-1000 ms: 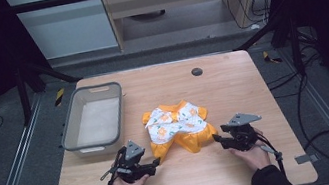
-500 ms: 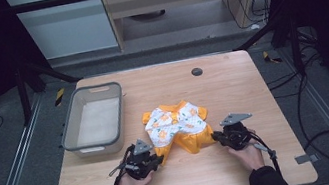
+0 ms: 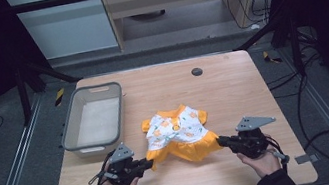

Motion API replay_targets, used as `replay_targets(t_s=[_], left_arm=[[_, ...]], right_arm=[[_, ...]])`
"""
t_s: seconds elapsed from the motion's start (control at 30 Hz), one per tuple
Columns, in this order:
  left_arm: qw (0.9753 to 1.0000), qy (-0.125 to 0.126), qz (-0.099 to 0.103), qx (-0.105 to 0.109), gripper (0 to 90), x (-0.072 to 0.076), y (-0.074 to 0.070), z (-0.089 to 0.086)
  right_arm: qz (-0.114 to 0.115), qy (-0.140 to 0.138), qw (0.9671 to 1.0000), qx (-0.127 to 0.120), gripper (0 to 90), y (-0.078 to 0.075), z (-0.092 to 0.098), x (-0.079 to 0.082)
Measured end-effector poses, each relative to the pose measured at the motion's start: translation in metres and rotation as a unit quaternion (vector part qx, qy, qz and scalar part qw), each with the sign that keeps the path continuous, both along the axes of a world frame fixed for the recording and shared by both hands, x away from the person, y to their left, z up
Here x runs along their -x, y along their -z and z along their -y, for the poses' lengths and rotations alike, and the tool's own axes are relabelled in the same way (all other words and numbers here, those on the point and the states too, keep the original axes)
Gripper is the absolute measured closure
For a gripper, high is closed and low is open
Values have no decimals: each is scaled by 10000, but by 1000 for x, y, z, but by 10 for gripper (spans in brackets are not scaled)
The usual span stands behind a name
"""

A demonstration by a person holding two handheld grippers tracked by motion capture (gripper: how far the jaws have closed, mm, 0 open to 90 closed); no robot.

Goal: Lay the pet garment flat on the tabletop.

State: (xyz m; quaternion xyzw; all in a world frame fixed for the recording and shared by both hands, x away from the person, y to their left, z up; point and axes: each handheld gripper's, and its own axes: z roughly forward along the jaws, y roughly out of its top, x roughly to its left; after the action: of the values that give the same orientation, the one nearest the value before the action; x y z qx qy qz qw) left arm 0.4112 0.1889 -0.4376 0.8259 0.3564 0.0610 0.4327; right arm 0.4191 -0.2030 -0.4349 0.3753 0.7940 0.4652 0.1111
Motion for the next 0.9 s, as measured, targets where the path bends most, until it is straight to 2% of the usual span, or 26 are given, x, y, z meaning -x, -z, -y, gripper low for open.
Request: replay_targets(t_s=[0.1, 0.17, 0.27, 0.37, 0.4, 0.43, 0.5, 0.6, 0.73, 0.9], left_arm=[[9997, 80, -191, -162, 825, 6, 4, -5], [9986, 111, -420, -310, 819, 8, 11, -6], [9967, 115, -653, -475, 797, 9, 21, -6], [9961, 56, -664, -581, 720, 9, 27, -6], [9966, 6, -584, -572, 678, 10, 28, -6], [9971, -16, -502, -567, 623, 10, 28, -8], [9988, -50, -274, -405, 536, 12, 23, -11], [9998, -123, 109, -141, 439, 15, 13, -16], [9983, -259, 518, -30, 373, 11, -1, -18], [9960, -390, 779, -194, 363, -9, -13, -12]], right_arm=[[-100, -152, 9998, -89, 871, -5, 2, 16], [-254, -239, 9994, -82, 869, -1, 2, 24], [-471, -230, 9985, 142, 857, 13, 1, 30], [-503, -98, 9977, 448, 821, 26, -1, 28], [-538, -78, 9974, 481, 799, 29, -1, 27], [-476, -35, 9975, 520, 764, 30, -2, 26], [-310, 3, 9981, 531, 720, 30, -2, 26], [-64, 76, 9994, 330, 661, 24, 1, 27], [191, 197, 9996, 105, 618, 15, 6, 22], [389, 374, 9985, 86, 560, 7, 6, 6]])
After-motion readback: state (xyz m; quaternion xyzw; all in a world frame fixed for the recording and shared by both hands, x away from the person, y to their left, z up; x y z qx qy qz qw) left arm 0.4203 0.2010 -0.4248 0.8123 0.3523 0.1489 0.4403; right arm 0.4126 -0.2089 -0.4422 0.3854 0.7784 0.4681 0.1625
